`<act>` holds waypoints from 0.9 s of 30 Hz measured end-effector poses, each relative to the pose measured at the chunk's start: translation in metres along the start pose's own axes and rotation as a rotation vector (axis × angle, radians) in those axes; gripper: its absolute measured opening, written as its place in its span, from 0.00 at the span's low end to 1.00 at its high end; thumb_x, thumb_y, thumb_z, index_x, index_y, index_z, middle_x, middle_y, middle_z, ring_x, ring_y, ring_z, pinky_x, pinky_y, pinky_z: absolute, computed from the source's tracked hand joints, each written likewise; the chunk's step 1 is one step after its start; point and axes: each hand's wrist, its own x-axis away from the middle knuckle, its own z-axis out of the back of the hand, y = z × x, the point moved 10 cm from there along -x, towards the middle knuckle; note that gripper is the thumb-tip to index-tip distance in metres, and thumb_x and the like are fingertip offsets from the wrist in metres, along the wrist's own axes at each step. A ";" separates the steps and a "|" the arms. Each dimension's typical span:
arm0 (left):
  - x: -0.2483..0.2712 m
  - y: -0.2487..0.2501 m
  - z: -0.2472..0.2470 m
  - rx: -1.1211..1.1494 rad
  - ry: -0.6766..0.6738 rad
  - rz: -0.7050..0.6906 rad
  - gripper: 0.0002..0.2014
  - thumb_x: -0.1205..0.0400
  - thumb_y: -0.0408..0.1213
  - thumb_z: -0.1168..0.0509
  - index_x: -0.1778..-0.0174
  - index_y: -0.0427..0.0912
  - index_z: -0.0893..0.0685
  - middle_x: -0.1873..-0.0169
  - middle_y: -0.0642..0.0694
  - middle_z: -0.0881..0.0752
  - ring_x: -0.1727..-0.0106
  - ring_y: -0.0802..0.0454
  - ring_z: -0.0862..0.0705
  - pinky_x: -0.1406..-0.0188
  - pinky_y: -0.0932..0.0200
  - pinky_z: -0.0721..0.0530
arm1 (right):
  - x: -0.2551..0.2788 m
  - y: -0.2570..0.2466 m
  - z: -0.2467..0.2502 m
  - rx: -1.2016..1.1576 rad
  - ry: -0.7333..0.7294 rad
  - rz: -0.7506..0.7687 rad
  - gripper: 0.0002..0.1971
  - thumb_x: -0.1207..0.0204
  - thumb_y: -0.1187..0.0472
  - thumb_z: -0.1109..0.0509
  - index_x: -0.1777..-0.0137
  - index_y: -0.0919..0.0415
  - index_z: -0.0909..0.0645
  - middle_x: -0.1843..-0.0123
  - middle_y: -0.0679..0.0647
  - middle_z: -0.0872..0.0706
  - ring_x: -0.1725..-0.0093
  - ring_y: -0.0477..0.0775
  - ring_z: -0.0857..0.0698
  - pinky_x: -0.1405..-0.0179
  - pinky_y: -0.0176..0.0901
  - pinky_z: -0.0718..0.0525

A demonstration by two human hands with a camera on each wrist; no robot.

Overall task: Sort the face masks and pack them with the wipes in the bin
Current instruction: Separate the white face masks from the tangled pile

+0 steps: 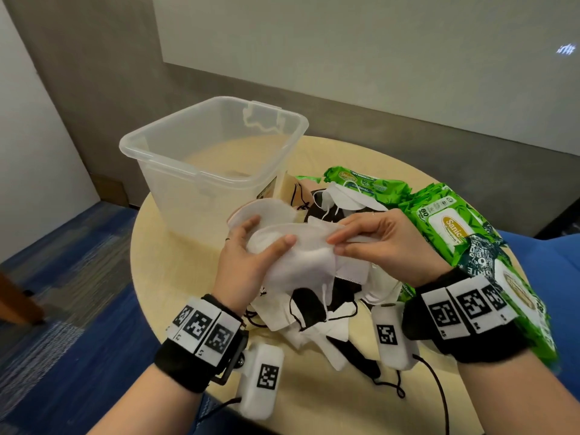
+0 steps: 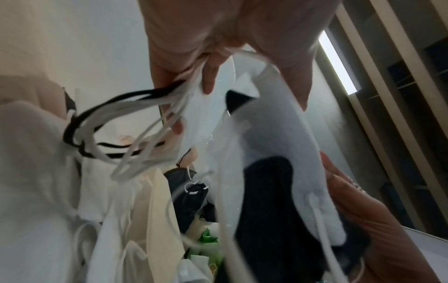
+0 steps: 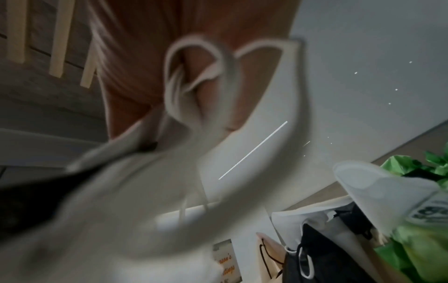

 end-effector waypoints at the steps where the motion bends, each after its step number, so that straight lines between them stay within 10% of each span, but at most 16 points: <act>1: 0.001 -0.003 0.001 0.032 0.014 0.017 0.52 0.50 0.69 0.27 0.30 0.47 0.26 0.35 0.48 0.20 0.35 0.49 0.20 0.34 0.44 0.20 | 0.000 -0.002 0.002 -0.028 0.016 0.005 0.14 0.37 0.79 0.25 0.62 0.59 0.11 0.63 0.43 0.10 0.57 0.39 0.14 0.52 0.27 0.20; 6: 0.010 -0.002 -0.015 0.256 -0.168 0.033 0.52 0.48 0.64 0.20 0.30 0.44 0.26 0.37 0.40 0.17 0.37 0.42 0.17 0.38 0.38 0.19 | 0.000 -0.005 0.010 -0.149 0.065 0.027 0.15 0.38 0.79 0.26 0.66 0.57 0.10 0.62 0.48 0.10 0.57 0.45 0.12 0.52 0.32 0.17; 11: 0.016 0.016 -0.033 0.308 -0.268 -0.084 0.34 0.44 0.44 0.22 0.40 0.49 0.20 0.42 0.51 0.17 0.45 0.61 0.16 0.52 0.64 0.16 | -0.003 0.003 0.001 -0.089 0.046 -0.010 0.15 0.34 0.78 0.27 0.58 0.57 0.11 0.59 0.46 0.10 0.53 0.43 0.13 0.47 0.33 0.19; 14: 0.017 0.021 -0.034 0.324 -0.267 -0.133 0.28 0.42 0.41 0.23 0.43 0.51 0.18 0.48 0.57 0.14 0.46 0.59 0.16 0.52 0.63 0.16 | -0.002 0.009 -0.002 -0.003 0.034 -0.053 0.15 0.32 0.76 0.27 0.53 0.55 0.15 0.55 0.42 0.10 0.48 0.40 0.14 0.43 0.31 0.20; 18: 0.020 0.032 -0.027 0.280 -0.222 -0.252 0.25 0.39 0.40 0.24 0.45 0.54 0.19 0.46 0.58 0.16 0.43 0.58 0.18 0.50 0.62 0.18 | 0.001 0.015 -0.007 -0.004 0.019 -0.105 0.18 0.30 0.75 0.28 0.45 0.55 0.18 0.44 0.54 0.13 0.45 0.54 0.14 0.40 0.49 0.16; 23: 0.024 0.042 -0.022 0.231 -0.185 -0.353 0.24 0.36 0.38 0.26 0.45 0.54 0.21 0.45 0.64 0.17 0.39 0.59 0.20 0.40 0.60 0.20 | 0.003 -0.004 0.004 0.202 0.166 -0.042 0.11 0.33 0.53 0.35 0.51 0.40 0.18 0.46 0.48 0.22 0.41 0.46 0.23 0.42 0.39 0.25; 27: 0.025 0.037 -0.024 0.237 -0.189 -0.297 0.18 0.31 0.27 0.24 0.50 0.51 0.15 0.51 0.57 0.12 0.47 0.59 0.15 0.51 0.66 0.18 | 0.007 -0.025 -0.003 0.511 0.247 0.054 0.15 0.40 0.36 0.32 0.56 0.41 0.16 0.55 0.43 0.28 0.47 0.50 0.26 0.45 0.49 0.28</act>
